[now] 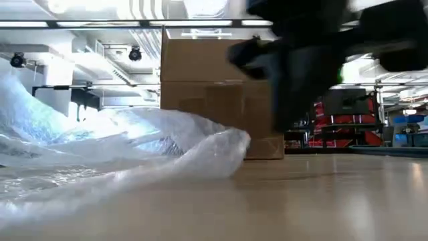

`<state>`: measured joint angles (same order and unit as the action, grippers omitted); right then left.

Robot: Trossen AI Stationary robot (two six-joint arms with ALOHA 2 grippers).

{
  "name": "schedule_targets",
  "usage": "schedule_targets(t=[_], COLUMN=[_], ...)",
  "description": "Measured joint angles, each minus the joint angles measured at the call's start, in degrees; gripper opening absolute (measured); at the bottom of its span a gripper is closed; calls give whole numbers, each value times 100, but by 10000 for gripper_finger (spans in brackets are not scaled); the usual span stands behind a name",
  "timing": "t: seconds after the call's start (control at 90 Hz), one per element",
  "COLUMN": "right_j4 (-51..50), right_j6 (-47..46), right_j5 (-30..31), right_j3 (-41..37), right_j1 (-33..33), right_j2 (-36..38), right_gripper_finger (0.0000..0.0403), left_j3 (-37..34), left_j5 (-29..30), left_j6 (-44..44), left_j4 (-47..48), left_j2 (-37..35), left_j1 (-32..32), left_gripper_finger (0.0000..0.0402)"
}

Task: Wrap mug
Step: Wrap the purple mug with bubble wrap

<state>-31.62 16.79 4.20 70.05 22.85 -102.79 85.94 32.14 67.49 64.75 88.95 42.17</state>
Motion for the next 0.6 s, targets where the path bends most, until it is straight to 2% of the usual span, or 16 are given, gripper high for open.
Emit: schedule_targets(t=[0.122, 0.289, 0.367, 0.456, 0.6], right_j4=[1314, 4177, 5450, 6318, 6649], right_j6=[-503, -1124, -1294, -1384, -1388], right_j5=[46, 31, 45, 27, 25], right_j3=[-845, -1841, -2074, -2108, -1610], right_j1=[62, 99, 90, 97, 94], right_j2=[674, 933, 736, 361, -455], right_gripper_finger=[0, 0, 0, 0, 0], left_j3=[-400, -1011, -1308, -1624, -2053], left_j5=[-124, -470, -630, -660, -651], left_j6=[159, 436, 547, 691, 859], left_j4=[-247, -660, -1048, -1481, -1720], left_j2=[21, 173, 252, 312, 465], left_j1=[0, -17, -21, -37, -135], left_gripper_finger=[30, 30, 30, 30, 30])
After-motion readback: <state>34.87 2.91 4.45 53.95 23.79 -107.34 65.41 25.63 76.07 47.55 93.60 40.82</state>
